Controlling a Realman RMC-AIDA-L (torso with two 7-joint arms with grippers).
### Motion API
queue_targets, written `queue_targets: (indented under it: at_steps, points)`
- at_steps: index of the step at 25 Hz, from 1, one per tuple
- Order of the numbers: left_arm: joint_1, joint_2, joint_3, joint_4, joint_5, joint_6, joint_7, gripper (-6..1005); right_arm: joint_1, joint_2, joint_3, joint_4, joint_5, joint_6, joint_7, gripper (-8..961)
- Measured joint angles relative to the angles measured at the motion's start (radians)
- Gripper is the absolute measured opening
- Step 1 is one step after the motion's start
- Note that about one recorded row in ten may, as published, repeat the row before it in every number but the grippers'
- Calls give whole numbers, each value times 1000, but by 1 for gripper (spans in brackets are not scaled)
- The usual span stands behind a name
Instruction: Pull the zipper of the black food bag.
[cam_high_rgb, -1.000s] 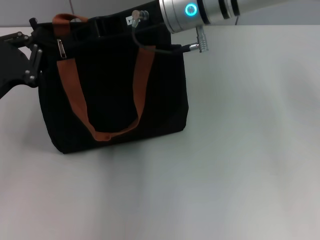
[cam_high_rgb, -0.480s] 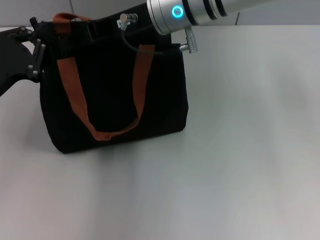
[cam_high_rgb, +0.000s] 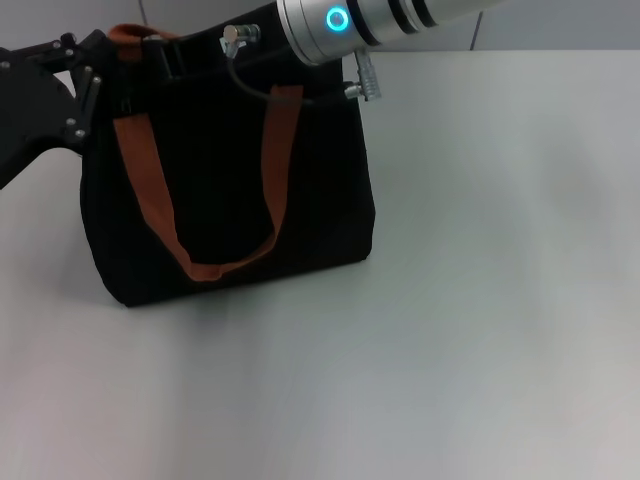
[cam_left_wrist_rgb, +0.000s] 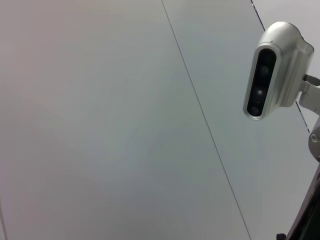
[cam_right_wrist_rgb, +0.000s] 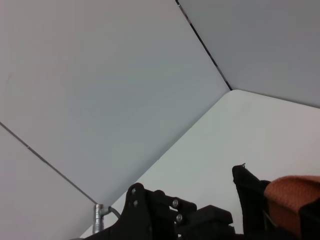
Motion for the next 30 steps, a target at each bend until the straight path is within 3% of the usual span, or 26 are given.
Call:
queue_targets:
  at_steps: [14, 30]
  points:
    - [-12, 3, 0, 0, 0, -7, -40, 84, 2, -1, -54, -18, 13, 42, 22, 315]
    - [-5, 3, -9, 0, -4, -12, -42, 94, -17, -1, -138, -49, 53, 68, 15, 185]
